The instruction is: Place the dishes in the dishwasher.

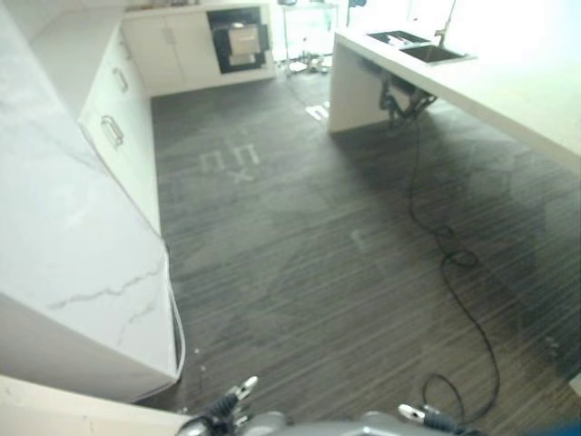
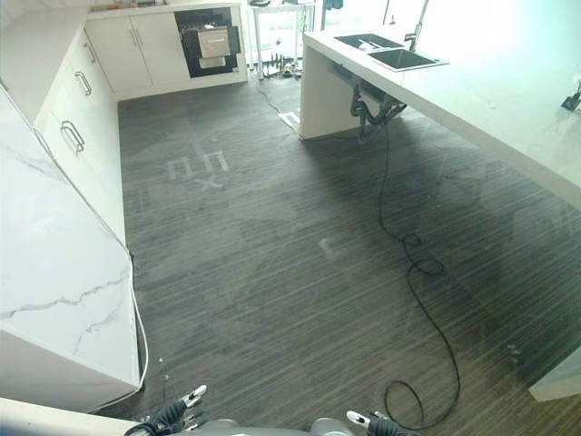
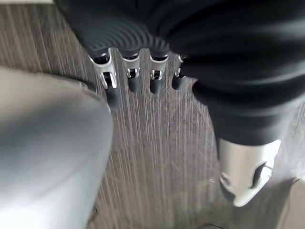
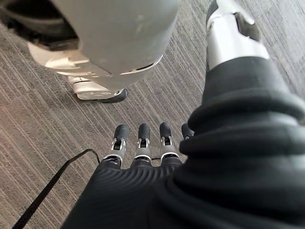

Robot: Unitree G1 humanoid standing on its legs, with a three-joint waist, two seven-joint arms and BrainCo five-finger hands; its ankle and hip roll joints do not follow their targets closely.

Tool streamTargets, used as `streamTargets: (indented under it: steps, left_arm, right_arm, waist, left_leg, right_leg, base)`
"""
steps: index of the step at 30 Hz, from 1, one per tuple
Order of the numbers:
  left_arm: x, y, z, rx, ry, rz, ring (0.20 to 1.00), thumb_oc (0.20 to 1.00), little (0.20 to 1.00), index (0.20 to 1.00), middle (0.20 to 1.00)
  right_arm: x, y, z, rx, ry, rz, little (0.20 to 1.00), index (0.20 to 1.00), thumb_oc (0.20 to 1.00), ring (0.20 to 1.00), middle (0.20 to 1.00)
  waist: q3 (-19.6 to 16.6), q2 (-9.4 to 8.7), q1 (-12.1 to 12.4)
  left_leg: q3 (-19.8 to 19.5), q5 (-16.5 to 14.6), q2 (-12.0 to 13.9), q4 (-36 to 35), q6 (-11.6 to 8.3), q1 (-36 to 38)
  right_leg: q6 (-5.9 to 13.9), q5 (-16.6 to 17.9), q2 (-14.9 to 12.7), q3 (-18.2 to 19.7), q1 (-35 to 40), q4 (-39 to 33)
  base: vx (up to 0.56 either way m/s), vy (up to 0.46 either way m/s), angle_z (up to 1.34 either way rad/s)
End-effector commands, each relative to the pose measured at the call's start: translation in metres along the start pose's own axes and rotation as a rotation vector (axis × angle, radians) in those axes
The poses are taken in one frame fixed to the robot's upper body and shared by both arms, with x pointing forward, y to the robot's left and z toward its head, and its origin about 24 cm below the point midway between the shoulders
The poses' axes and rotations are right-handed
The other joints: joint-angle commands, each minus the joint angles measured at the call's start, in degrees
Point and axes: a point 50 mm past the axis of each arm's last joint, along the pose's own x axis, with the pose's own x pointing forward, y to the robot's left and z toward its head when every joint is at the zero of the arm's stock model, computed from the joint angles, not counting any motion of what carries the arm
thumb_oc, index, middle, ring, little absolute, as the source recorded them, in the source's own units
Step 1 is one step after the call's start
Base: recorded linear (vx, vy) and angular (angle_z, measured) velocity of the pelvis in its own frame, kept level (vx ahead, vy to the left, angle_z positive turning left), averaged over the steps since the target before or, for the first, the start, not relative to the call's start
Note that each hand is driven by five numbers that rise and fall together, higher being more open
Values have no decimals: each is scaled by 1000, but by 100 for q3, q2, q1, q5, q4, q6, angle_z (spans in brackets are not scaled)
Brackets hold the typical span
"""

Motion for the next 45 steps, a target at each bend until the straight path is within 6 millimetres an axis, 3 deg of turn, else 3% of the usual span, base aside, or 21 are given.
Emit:
streamTargets:
  steps: [1, 2, 4, 6, 8, 9, 12, 15, 18, 20, 22, 25, 27, 30, 31, 32, 33, 34, 37, 42, 45]
  left_arm:
    - [5, -8, 26, 141, -70, 35, 1000, 1000, 1000, 1000, 1000]
    - [6, -12, 33, 145, -102, 40, 1000, 1000, 1000, 1000, 1000]
    - [7, -16, 39, 151, -122, 39, 1000, 1000, 1000, 1000, 1000]
    - [7, -14, 32, 178, -98, 36, 1000, 1000, 1000, 1000, 1000]
    - [4, -7, 15, 158, -53, 62, 1000, 1000, 1000, 1000, 1000]
    - [2, -3, 6, 206, -31, 60, 1000, 1000, 1000, 1000, 1000]
    - [-2, 6, 2, 234, -19, 75, 1000, 1000, 1000, 1000, 1000]
    - [-2, 8, 13, 295, -34, 56, 1000, 1000, 1000, 1000, 1000]
    - [0, 2, 30, 382, -73, 19, 1000, 1000, 1000, 1000, 1000]
    - [2, -2, 34, 361, -92, 17, 1000, 1000, 1000, 1000, 1000]
    - [2, -5, 41, 364, -106, 5, 1000, 1000, 1000, 1000, 1000]
    - [3, -8, 55, 457, -107, -18, 1000, 1000, 1000, 1000, 1000]
    - [5, -11, 53, 458, -103, -20, 1000, 1000, 1000, 1000, 1000]
    - [5, -11, 41, 469, -83, -6, 1000, 1000, 1000, 1000, 1000]
    - [5, -11, 37, 467, -72, -2, 1000, 1000, 1000, 1000, 1000]
    - [5, -11, 31, 472, -62, 1, 1000, 1000, 1000, 1000, 1000]
    - [4, -12, 27, 476, -63, -2, 1000, 1000, 1000, 1000, 1000]
    - [4, -12, 25, 459, -74, -1, 1000, 1000, 1000, 1000, 1000]
    - [3, -11, 30, 454, -81, -1, 1000, 1000, 1000, 1000, 1000]
    - [3, -7, 29, 459, -72, 12, 1000, 1000, 1000, 1000, 1000]
    - [4, -10, 18, 459, -19, 10, 1000, 1000, 1000, 1000, 1000]
  right_arm:
    - [1, -5, 35, 13, -102, 14, 1000, 1000, 1000, 1000, 1000]
    - [0, -8, 44, 7, -132, 9, 1000, 1000, 1000, 1000, 1000]
    - [-1, -13, 50, 7, -153, -3, 1000, 1000, 1000, 1000, 1000]
    - [-2, -15, 55, 16, -175, -15, 1000, 1000, 1000, 1000, 1000]
    - [-3, -19, 47, 26, -161, -32, 1000, 1000, 1000, 1000, 1000]
    - [-4, -23, 37, 12, -156, -45, 1000, 1000, 1000, 1000, 1000]
    - [-4, -20, 28, 28, -147, -43, 1000, 1000, 1000, 1000, 1000]
    - [-4, -18, 29, 32, -170, -54, 1000, 1000, 1000, 1000, 1000]
    - [-2, -11, 37, 44, -214, -55, 1000, 1000, 1000, 1000, 1000]
    - [-2, -9, 41, 25, -225, -47, 1000, 1000, 1000, 1000, 1000]
    - [-2, -9, 47, 17, -244, -49, 1000, 1000, 1000, 1000, 1000]
    - [-4, -16, 50, 39, -260, -62, 1000, 1000, 1000, 1000, 1000]
    - [-6, -21, 45, 38, -246, -66, 1000, 1000, 1000, 1000, 1000]
    - [-5, -21, 37, 46, -223, -73, 1000, 1000, 1000, 1000, 1000]
    - [-6, -21, 35, 52, -217, -79, 1000, 1000, 1000, 1000, 1000]
    - [-6, -23, 36, 36, -220, -86, 1000, 1000, 1000, 1000, 1000]
    - [-7, -27, 42, 5, -231, -94, 1000, 1000, 1000, 1000, 1000]
    - [-9, -32, 45, -8, -244, -103, 1000, 1000, 1000, 1000, 1000]
    - [-11, -37, 50, 11, -263, -118, 1000, 1000, 1000, 1000, 1000]
    - [-8, -31, 52, 4, -244, -110, 1000, 1000, 1000, 1000, 1000]
    - [-8, -34, 35, -10, -166, -129, 1000, 1000, 1000, 1000, 1000]
  waist:
    - [322, -102, 17]
    - [480, -183, 68]
    - [629, -117, 118]
    - [728, 57, 243]
    - [686, 355, 365]
    - [595, 268, 304]
    - [433, 215, 407]
    - [304, 230, 233]
    - [255, 310, 112]
    - [295, 372, 44]
    - [386, 426, -93]
    - [511, 322, -384]
    - [549, 178, -557]
    - [440, 114, -596]
    - [417, 128, -601]
    - [395, 155, -575]
    - [365, 48, -429]
    - [403, 33, -341]
    - [523, -7, -186]
    - [656, 31, 78]
    - [583, 236, 168]
  left_leg:
    - [330, 38, 97, 97, -178, 315]
    - [236, 665, 135, 904, -273, -105]
    - [105, 856, 117, 1845, -276, -815]
    - [322, 1197, 88, 841, -348, -1000]
    - [175, 1440, 505, 97, -604, -1630]
    - [640, 1069, 601, 97, -567, -1611]
    - [452, 731, 346, 97, -209, -1408]
    - [243, 322, 66, 97, 109, -1034]
    - [210, 16, -162, 97, 436, -774]
    - [198, -120, -180, 97, 481, -592]
    - [72, -198, -204, 97, 451, -378]
    - [-162, -463, -324, 97, 337, -14]
    - [-306, -801, -477, 97, 280, 351]
    - [-424, -940, -498, 97, 189, 746]
    - [-443, -846, -435, 97, 118, 951]
    - [-304, -282, -260, 97, -89, 1270]
    - [-252, 943, -154, 1150, -425, 1072]
    - [-350, 1217, -187, 2188, -497, 563]
    - [-278, 1255, -88, 3166, -391, -548]
    - [-230, 1186, 4, 97, -333, -757]
    - [-490, 1047, 361, 97, -508, -1534]
  right_leg:
    - [187, -162, -262, -68, 61, 66]
    - [37, -132, -263, 37, 90, 66]
    - [-95, -102, -183, 107, 129, 66]
    - [-79, -279, -35, 106, 328, 66]
    - [-13, -507, 260, 45, 610, 66]
    - [105, -800, 38, -152, 935, 66]
    - [230, -840, 34, -81, 1240, 66]
    - [474, 246, 24, -169, 1489, 66]
    - [882, 1358, 1, -134, 595, 2293]
    - [769, 1185, -124, -254, 15, 2823]
    - [630, 889, 39, -336, -449, 2418]
    - [619, 1124, -119, -336, -908, 67]
    - [809, 1171, -473, -64, -1682, 66]
    - [683, 1099, -379, 46, -1435, 66]
    - [594, 1005, -301, 77, -1288, 66]
    - [412, 756, -172, 86, -998, 66]
    - [186, 484, -149, 171, -632, 66]
    - [48, 359, -108, 210, -431, 66]
    - [-120, 141, -43, 239, -42, 66]
    - [3, -270, 234, 548, 368, 66]
    - [131, -482, 341, 653, 566, 66]
  base:
    - [77, -154, 5]
    - [29, -124, -4]
    - [58, -57, 7]
    - [469, 235, 24]
    - [858, 531, 11]
    - [789, 572, -2]
    - [537, 414, -11]
    - [403, 352, -10]
    - [338, 334, 31]
    - [269, 188, 2]
    - [299, -6, -28]
    - [418, -168, 33]
    - [509, -220, 74]
    - [537, -278, 68]
    - [510, -289, 25]
    - [682, -444, 13]
    - [683, -464, 12]
    - [493, -370, -27]
    - [248, -154, -78]
    - [401, 136, -79]
    - [516, 390, -66]
